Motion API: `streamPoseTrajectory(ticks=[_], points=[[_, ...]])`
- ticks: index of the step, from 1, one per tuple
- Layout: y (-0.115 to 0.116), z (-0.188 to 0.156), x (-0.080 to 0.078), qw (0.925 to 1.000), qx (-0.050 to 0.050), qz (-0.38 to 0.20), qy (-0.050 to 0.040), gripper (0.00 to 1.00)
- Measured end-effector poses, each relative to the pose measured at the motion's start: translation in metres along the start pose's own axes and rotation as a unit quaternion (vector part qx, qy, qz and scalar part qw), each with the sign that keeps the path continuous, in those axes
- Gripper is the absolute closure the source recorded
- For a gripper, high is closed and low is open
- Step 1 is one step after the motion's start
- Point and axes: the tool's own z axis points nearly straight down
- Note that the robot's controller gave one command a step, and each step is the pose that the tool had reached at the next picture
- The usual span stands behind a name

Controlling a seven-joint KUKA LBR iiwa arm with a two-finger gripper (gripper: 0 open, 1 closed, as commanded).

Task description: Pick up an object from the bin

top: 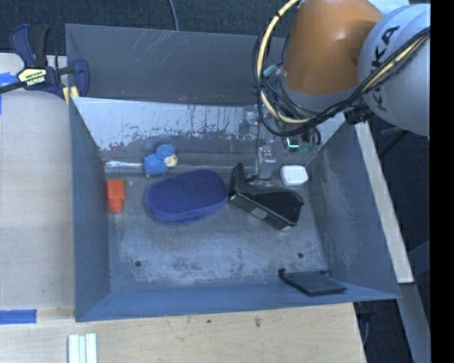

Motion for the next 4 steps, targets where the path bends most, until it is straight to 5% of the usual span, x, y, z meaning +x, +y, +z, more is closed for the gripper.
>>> streamPoseTrajectory(ticks=[1, 2, 3, 4], points=[[-0.018, 0.119, 0.028, 0.9981, 0.0, 0.061, -0.0026, 0.0], [-0.018, 0.115, 0.028, 0.9981, 0.0, 0.061, -0.0001, 1.0], [-0.023, 0.148, 0.014, 0.9982, -0.002, 0.059, 0.0004, 1.0], [0.001, 0.146, 0.014, 0.9987, 0.003, 0.05, -0.0062, 1.0]])
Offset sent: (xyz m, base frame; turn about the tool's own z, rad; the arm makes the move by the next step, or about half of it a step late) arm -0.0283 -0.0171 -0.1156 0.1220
